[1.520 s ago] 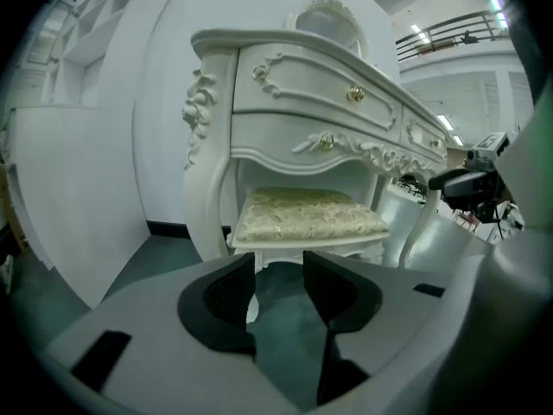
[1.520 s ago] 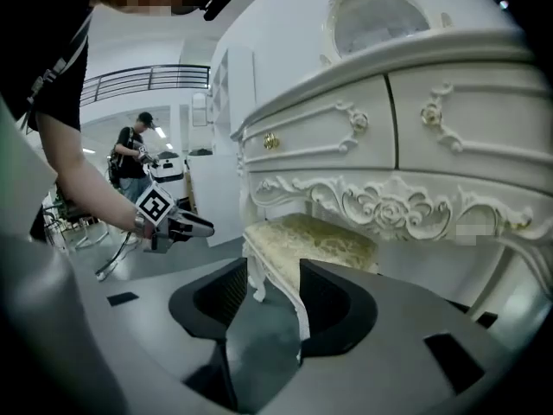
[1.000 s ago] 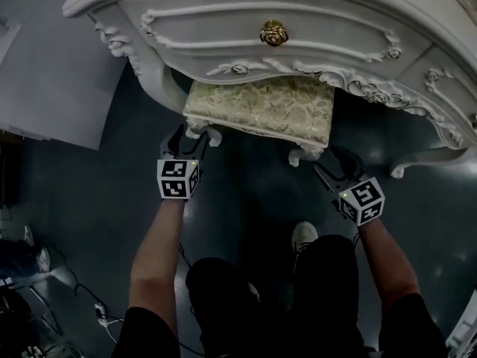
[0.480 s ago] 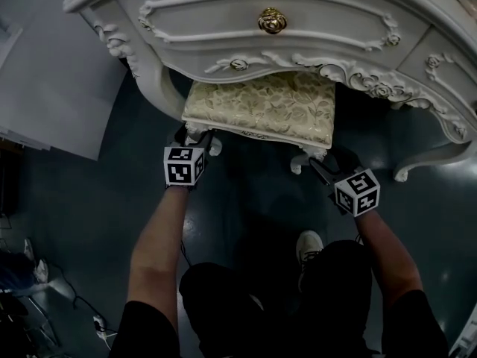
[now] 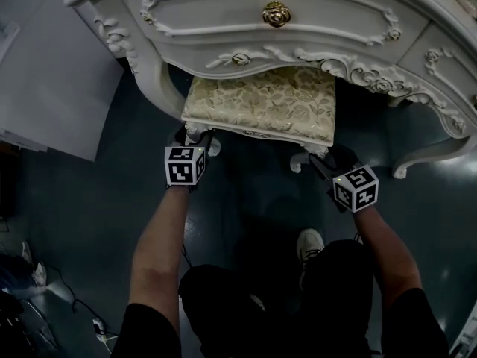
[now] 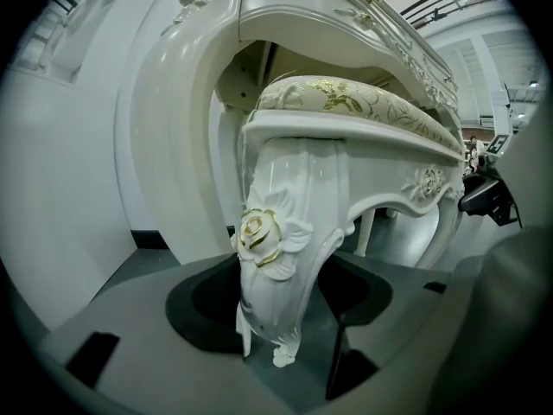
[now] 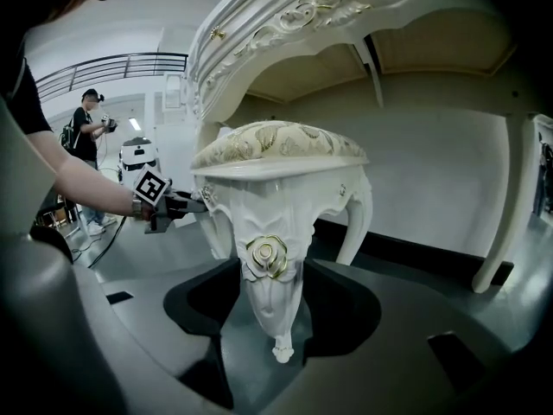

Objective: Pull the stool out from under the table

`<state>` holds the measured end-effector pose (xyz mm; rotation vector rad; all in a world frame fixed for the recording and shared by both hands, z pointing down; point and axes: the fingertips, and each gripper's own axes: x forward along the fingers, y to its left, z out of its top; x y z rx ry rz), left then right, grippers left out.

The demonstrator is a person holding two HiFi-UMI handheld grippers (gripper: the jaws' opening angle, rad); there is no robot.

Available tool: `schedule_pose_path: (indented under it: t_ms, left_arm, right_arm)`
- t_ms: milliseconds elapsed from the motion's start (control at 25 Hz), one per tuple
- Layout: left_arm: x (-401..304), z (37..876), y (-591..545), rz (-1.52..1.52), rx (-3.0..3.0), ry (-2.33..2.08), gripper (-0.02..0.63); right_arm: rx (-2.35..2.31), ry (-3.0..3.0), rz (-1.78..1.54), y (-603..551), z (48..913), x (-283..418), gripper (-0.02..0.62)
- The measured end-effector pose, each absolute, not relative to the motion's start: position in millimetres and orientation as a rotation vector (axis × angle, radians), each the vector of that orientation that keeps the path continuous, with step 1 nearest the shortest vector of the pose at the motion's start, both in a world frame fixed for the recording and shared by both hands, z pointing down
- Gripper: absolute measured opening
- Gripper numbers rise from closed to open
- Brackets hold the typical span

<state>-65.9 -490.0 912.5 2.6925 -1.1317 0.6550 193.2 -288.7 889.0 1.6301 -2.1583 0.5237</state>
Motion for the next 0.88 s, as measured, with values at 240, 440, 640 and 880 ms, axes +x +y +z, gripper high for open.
schedule_pose_path:
  t_ms: [240,440,640,880]
  left_arm:
    - [-71.6,913.2,-475.1,0.658,2.699,-1.14,0.27]
    - [-81.4,912.7,-457.2,0.661,2.686,-1.154,0.268]
    - [-90.1,909.8,-441.9,0.649,2.692,-1.147,0.268]
    - [-103.2,912.8,-412.0,0.67,2.67,-1.13,0.268]
  right_arm:
    - [1.616,-2.162,0.514,-284.5,890.5,194.4,0.249]
    - [1.577,-2.163,0.506,-276.3,889.9,191.6,0.247]
    - [1.557,-2.177,0.488,-267.4,886.9,186.8,0.247]
    - [1.512,-2.185,0.499,-243.3,890.5,176.6,0.247]
